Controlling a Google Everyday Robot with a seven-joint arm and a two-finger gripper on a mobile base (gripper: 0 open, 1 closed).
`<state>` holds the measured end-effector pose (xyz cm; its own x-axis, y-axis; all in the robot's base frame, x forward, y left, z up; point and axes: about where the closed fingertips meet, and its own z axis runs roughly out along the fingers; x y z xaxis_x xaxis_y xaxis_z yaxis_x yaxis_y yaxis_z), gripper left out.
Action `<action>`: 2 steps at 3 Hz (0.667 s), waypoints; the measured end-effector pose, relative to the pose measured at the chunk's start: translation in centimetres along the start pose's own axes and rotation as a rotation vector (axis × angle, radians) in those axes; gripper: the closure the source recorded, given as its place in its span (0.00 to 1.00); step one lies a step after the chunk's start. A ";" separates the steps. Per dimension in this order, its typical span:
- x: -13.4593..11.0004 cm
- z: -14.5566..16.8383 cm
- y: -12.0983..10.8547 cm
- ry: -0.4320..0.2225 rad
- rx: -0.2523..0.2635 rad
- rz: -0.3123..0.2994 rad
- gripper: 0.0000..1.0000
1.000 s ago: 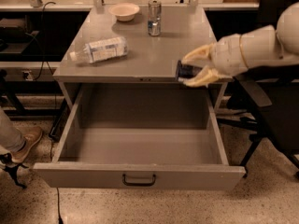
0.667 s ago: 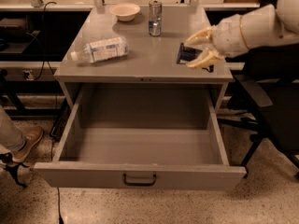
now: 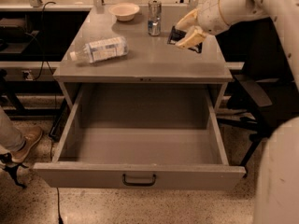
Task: Pick rxbar blueberry from top drawer and place on counter
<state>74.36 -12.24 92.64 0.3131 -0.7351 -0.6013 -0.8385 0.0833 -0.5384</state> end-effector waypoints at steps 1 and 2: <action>0.2 1.5 -1.3 0.001 -0.011 0.023 0.53; 0.1 2.0 -2.0 0.001 -0.017 0.035 0.29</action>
Offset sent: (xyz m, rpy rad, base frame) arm 0.0419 0.0043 0.0126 0.0125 0.0432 -0.0229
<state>76.99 -11.14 92.51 0.2826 -0.7326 -0.6192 -0.8566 0.0977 -0.5066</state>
